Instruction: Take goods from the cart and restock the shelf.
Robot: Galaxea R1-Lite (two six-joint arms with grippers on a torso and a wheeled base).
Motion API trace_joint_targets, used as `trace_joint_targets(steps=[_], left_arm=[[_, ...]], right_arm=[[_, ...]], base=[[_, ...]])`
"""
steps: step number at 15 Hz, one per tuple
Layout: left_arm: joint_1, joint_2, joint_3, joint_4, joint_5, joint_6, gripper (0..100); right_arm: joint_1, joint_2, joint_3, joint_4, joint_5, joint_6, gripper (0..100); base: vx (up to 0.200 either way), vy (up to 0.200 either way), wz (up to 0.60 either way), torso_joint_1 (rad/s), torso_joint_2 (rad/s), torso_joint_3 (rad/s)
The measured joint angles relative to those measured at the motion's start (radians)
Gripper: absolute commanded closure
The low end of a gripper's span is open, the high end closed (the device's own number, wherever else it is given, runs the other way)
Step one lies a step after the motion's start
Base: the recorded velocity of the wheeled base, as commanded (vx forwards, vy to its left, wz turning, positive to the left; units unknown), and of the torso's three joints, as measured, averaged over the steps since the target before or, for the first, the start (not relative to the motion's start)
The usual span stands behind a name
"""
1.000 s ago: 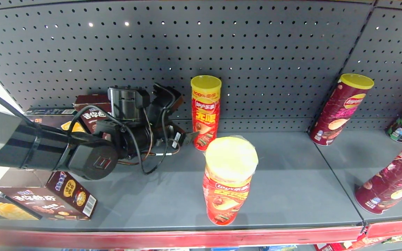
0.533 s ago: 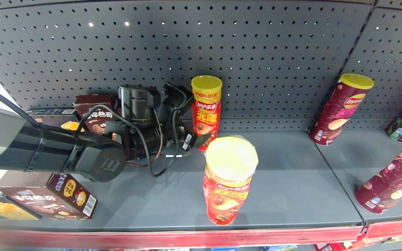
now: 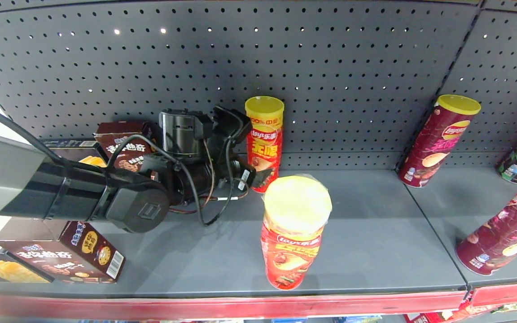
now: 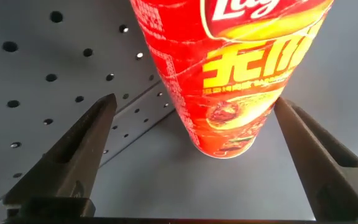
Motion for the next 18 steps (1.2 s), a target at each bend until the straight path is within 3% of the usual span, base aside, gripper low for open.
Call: trace_joint_targets(steps=[12, 18], left_arm=[[-0.015, 0.006, -0.023, 0.003, 0.030, -0.001, 0], [-0.022, -0.085, 0.100, -0.005, 0.042, -0.003, 0]], right_arm=[[0.000, 0.000, 0.000, 0.000, 0.000, 0.000, 0], [0.000, 0.000, 0.000, 0.000, 0.000, 0.000, 0]], base=[[0.000, 0.000, 0.00, 0.000, 0.00, 0.000], [0.000, 0.000, 0.00, 0.000, 0.00, 0.000]])
